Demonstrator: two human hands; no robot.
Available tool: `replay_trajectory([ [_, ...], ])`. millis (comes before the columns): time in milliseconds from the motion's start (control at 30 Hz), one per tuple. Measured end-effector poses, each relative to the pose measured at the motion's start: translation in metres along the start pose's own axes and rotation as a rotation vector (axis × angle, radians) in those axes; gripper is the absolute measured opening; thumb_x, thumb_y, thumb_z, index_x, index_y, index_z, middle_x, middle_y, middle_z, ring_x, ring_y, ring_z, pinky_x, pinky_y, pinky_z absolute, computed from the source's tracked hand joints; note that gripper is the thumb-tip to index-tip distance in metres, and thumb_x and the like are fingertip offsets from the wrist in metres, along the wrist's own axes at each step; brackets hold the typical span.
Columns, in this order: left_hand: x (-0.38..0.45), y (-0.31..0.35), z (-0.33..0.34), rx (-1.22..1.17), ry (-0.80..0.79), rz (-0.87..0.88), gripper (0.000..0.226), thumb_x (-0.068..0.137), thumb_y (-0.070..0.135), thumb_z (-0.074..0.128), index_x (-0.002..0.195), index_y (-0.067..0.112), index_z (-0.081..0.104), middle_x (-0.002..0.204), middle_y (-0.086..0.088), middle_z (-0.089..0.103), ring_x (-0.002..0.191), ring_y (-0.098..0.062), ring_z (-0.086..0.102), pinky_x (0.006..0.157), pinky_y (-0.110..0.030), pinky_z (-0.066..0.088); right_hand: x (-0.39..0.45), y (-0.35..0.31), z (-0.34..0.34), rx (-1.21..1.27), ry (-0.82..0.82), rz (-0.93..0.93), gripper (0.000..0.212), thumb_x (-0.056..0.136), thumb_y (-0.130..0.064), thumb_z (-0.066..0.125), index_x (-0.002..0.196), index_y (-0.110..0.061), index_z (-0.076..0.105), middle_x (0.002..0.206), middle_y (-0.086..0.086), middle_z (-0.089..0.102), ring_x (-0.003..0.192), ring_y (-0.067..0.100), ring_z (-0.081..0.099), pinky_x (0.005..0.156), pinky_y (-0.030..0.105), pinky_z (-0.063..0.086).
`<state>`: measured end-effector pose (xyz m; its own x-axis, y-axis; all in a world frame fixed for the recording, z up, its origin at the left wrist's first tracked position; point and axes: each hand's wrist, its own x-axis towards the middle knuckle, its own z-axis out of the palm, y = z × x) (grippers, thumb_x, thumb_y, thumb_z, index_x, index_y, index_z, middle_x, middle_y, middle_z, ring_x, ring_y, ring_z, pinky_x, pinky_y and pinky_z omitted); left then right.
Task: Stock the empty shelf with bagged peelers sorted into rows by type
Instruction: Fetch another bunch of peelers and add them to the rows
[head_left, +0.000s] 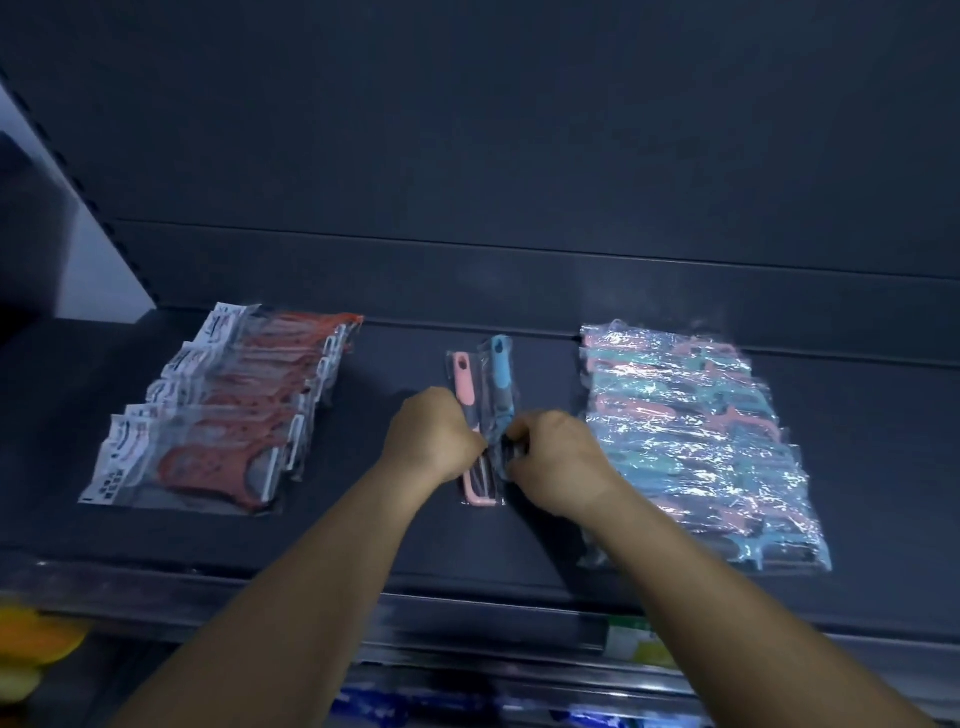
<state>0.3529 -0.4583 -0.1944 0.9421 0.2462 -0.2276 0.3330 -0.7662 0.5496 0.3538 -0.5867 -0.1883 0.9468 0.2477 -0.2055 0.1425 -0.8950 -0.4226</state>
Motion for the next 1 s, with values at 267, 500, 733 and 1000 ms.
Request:
replay_trajectory([
  [267, 0.003, -0.004, -0.011, -0.079, -0.127, -0.07, 0.023, 0.075, 0.014, 0.074, 0.091, 0.008, 0.058, 0.089, -0.008, 0.067, 0.08, -0.022, 0.065, 0.064, -0.031, 0.054, 0.003, 0.002, -0.003, 0.091, 0.017, 0.069, 0.026, 0.083, -0.005, 0.056, 0.108, -0.009, 0.063, 0.107, 0.01, 0.068, 0.101, 0.027, 0.063, 0.079, 0.027, 0.049],
  [500, 0.015, -0.001, -0.021, -0.423, -0.146, -0.123, 0.013, 0.078, 0.007, 0.072, 0.088, 0.001, 0.069, 0.093, -0.019, 0.072, 0.069, -0.021, 0.061, 0.066, -0.033, 0.052, 0.001, -0.002, -0.003, 0.15, -0.01, 0.077, 0.025, 0.086, -0.006, 0.052, 0.107, -0.007, 0.065, 0.11, 0.011, 0.067, 0.103, 0.027, 0.062, 0.081, 0.026, 0.048],
  [733, 0.014, 0.002, -0.002, -0.28, -0.07, -0.075, 0.018, 0.077, 0.019, 0.073, 0.072, 0.006, 0.062, 0.066, -0.008, 0.065, 0.06, -0.023, 0.06, 0.065, -0.036, 0.055, -0.001, -0.007, -0.008, 0.3, 0.007, 0.152, 0.021, 0.085, -0.016, 0.058, 0.102, -0.006, 0.064, 0.105, 0.013, 0.068, 0.092, 0.027, 0.062, 0.069, 0.023, 0.041],
  [1000, 0.012, 0.001, 0.004, -0.461, -0.13, -0.115, 0.007, 0.075, 0.007, 0.075, 0.08, 0.003, 0.07, 0.079, -0.013, 0.074, 0.076, -0.027, 0.072, 0.074, -0.046, 0.06, 0.0, -0.012, 0.005, 0.43, 0.019, 0.241, 0.037, 0.075, -0.012, 0.066, 0.111, -0.008, 0.055, 0.104, 0.01, 0.066, 0.095, 0.027, 0.064, 0.066, 0.027, 0.047],
])
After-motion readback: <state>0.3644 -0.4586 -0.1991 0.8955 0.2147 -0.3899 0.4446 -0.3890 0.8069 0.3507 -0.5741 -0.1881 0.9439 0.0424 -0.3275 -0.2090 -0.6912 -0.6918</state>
